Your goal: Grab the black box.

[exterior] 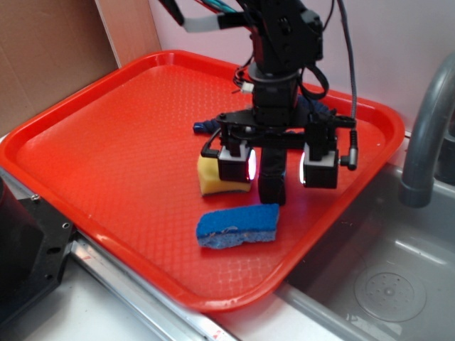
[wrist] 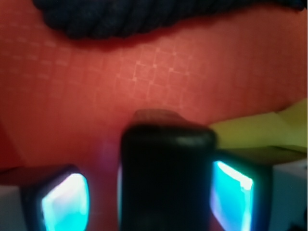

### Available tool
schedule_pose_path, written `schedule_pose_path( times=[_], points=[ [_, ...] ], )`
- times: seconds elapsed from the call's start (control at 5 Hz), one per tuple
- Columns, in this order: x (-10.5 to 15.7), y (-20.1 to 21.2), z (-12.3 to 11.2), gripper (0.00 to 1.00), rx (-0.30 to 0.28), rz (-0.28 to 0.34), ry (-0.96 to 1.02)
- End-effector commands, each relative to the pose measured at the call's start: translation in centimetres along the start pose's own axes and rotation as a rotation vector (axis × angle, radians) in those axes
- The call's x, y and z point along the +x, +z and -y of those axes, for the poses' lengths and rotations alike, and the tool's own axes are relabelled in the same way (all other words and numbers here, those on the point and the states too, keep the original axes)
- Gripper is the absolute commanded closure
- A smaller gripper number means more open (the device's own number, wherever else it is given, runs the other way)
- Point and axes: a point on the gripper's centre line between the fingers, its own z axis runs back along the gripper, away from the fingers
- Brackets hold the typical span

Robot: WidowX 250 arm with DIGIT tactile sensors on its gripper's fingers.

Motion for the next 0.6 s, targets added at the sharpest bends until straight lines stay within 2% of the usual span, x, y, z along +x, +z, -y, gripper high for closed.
schedule_pose_path(
  times=[0.0, 0.2, 0.4],
  points=[
    [3.2, 4.8, -0.6, 1.00, -0.069, 0.059, -0.058],
    [4.9, 10.0, -2.2, 1.00, -0.139, 0.119, -0.142],
    [5.2, 14.8, -4.6, 1.00, -0.171, 0.182, -0.221]
  ],
)
